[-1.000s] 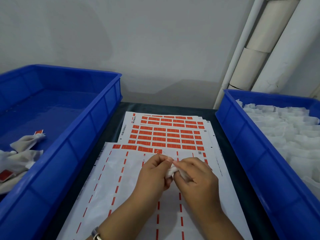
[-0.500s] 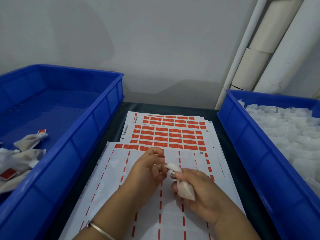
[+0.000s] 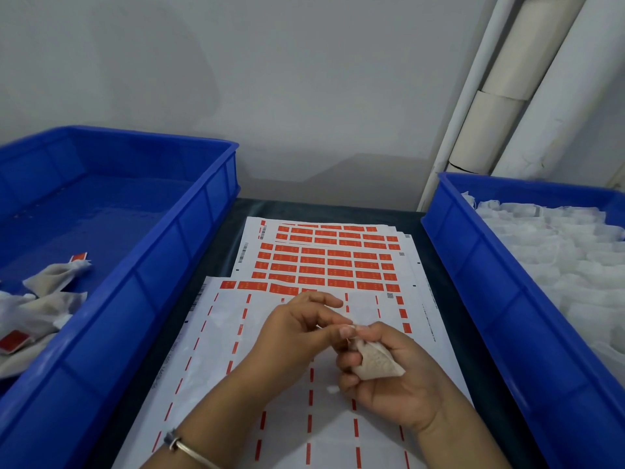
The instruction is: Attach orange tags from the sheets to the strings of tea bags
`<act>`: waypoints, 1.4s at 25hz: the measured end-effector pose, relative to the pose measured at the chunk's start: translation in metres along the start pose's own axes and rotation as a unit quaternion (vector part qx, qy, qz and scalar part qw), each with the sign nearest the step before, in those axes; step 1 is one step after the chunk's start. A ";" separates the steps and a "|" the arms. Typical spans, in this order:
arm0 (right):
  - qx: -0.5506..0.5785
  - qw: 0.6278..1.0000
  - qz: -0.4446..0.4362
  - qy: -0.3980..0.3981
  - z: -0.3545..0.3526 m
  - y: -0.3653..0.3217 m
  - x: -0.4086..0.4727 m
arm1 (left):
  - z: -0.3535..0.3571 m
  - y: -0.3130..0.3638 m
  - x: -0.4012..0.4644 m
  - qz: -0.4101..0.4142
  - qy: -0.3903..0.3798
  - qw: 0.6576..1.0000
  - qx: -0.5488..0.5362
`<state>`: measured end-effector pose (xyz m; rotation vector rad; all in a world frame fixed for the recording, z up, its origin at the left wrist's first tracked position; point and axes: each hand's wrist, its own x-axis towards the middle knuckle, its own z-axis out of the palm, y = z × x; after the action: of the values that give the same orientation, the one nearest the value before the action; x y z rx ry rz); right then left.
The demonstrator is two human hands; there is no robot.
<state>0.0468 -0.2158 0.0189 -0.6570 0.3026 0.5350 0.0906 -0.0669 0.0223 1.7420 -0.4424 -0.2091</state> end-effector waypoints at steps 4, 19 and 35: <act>-0.012 0.999 -0.025 0.034 -0.002 -0.002 -0.001 | 0.001 -0.003 0.003 -0.009 0.083 0.992 0.091; -0.275 0.958 -0.081 0.013 0.013 -0.007 -0.012 | -0.010 0.030 0.000 0.001 0.160 0.974 0.163; -0.378 0.865 -0.106 0.314 0.042 -0.051 0.051 | -0.031 -0.042 0.073 -0.163 0.066 0.906 0.386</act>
<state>0.1216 -0.2040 0.0539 -1.6219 0.6333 0.1912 0.1759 -0.0619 -0.0040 2.5958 -0.1216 -0.1585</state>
